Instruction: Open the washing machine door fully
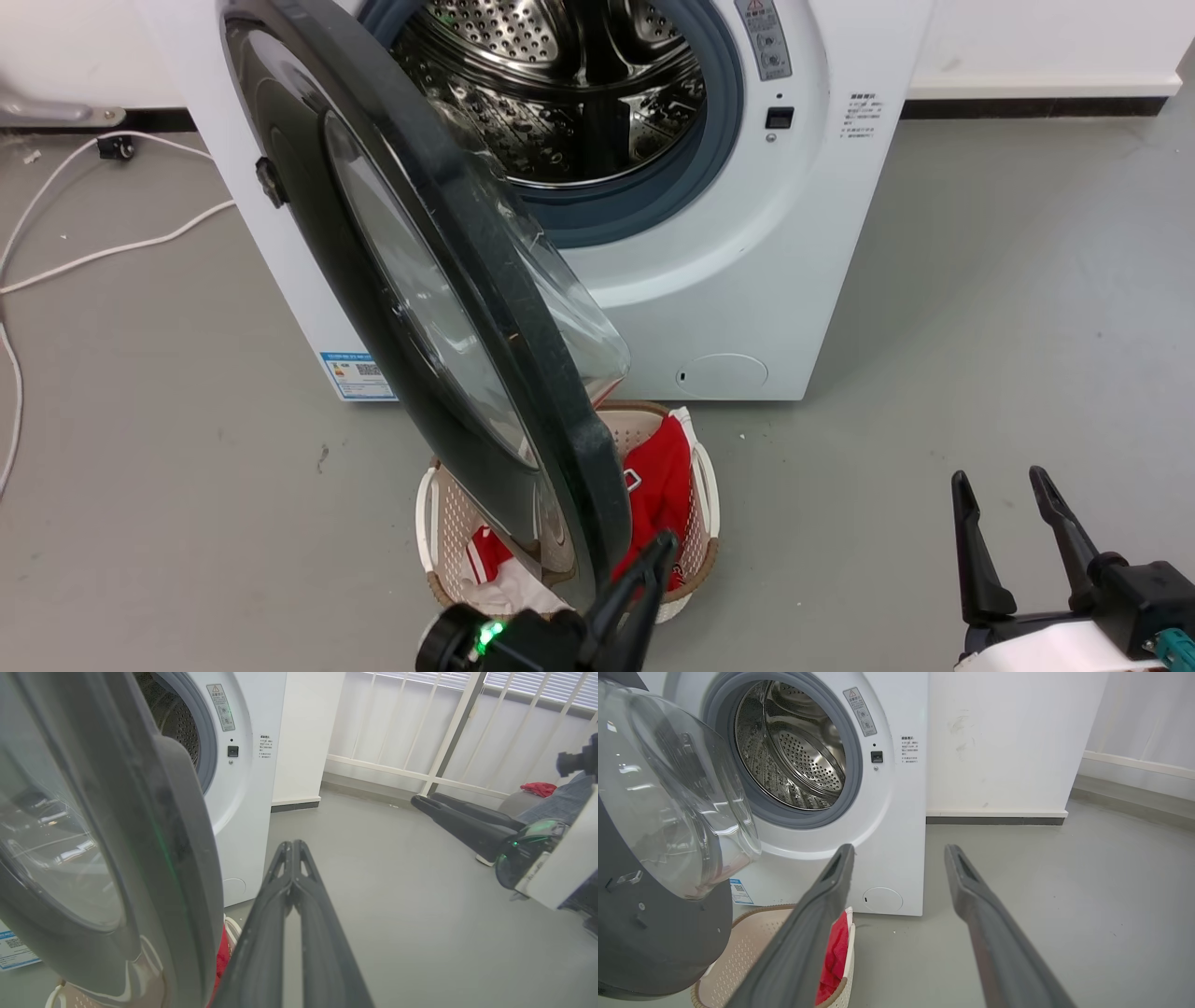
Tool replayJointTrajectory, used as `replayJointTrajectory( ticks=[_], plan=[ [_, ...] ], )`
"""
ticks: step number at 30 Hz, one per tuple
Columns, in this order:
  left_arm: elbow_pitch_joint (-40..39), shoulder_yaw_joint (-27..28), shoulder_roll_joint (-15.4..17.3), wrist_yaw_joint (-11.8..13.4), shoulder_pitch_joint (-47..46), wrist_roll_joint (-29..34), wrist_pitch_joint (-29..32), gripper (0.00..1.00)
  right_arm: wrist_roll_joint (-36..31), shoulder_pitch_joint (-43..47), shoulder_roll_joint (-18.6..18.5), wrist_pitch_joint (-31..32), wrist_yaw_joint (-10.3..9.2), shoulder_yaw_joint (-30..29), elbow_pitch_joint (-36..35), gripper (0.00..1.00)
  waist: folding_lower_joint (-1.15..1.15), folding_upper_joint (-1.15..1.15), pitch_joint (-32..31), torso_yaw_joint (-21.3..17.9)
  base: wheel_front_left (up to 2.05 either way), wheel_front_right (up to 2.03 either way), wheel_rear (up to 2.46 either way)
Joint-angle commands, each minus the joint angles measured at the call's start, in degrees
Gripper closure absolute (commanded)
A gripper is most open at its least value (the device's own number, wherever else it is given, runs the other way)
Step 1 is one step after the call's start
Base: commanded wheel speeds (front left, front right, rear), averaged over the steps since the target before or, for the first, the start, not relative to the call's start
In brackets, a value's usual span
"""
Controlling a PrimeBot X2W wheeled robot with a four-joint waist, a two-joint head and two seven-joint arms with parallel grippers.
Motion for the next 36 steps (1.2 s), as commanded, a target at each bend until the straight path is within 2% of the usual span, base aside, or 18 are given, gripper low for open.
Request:
replayJointTrajectory(
  ticks=[1, 11, 20, 36],
  plan=[
    [0.5, 0.5, -0.3, 0.3, -1.1, -0.2, -0.6, 1.0, 0.1, -0.5, 0.2, 0.0, -0.04, 0.1, -0.2, 0.0, 0.0, 0.0, 0.4, -0.2, 0.0, 0.0, 0.0],
    [6.2, 2.2, -1.7, 0.7, -8.3, -0.9, -3.9, 1.0, 0.8, -1.9, 0.2, -0.1, -0.04, 0.4, 0.6, 0.0, 0.0, 0.0, 2.4, -1.4, 0.0, 0.0, 0.0],
    [10.1, 3.5, -2.1, 2.1, -9.5, -1.4, -4.8, 1.0, 1.2, -1.9, 0.2, -0.2, -0.04, 0.6, 1.6, 0.0, 0.0, 0.0, 1.9, -2.4, 0.0, 0.0, 0.0],
    [6.8, 5.5, -1.0, 6.4, -4.6, -1.0, -5.1, 1.0, 1.3, -0.9, 0.2, 0.3, -0.04, -0.6, 1.5, 0.0, 0.0, 0.0, 1.4, -1.2, 0.0, 0.0, 0.0]
  ],
)
